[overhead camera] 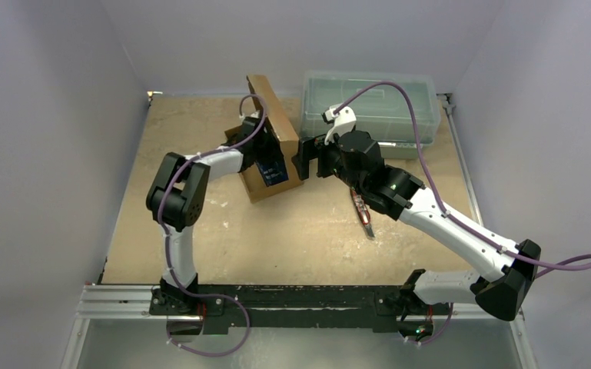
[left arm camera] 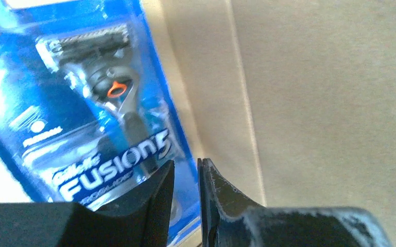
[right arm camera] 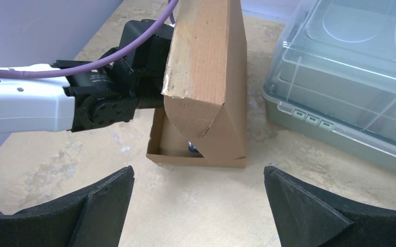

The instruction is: Unpack the express box

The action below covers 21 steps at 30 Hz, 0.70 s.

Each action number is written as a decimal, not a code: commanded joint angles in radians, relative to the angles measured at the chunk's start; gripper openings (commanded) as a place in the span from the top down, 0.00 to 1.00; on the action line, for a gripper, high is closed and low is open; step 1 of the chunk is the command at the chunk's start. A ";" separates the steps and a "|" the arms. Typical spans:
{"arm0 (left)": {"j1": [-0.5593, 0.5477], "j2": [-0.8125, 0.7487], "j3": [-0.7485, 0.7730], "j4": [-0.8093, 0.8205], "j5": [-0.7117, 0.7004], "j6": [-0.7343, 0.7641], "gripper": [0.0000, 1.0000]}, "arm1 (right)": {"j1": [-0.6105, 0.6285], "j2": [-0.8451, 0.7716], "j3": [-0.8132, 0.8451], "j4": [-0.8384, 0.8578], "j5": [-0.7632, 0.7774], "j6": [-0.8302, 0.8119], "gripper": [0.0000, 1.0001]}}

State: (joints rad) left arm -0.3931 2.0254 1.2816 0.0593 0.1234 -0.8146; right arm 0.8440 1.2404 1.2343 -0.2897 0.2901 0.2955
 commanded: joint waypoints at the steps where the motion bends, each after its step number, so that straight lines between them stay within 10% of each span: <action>1: 0.039 -0.087 0.001 -0.137 -0.120 0.115 0.76 | -0.001 -0.026 0.013 0.019 0.011 0.012 0.01; 13: 0.146 -0.237 0.022 -0.144 0.067 0.330 0.49 | -0.001 -0.035 -0.019 0.022 0.001 0.016 0.01; 21: 0.166 -0.188 -0.051 0.057 0.347 0.761 0.44 | -0.001 -0.053 -0.010 0.022 -0.013 0.015 0.01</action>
State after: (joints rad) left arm -0.2222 1.8324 1.2854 -0.0494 0.2581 -0.3302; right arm 0.8440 1.2221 1.2121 -0.2905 0.2871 0.2993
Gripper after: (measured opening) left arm 0.564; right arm 0.987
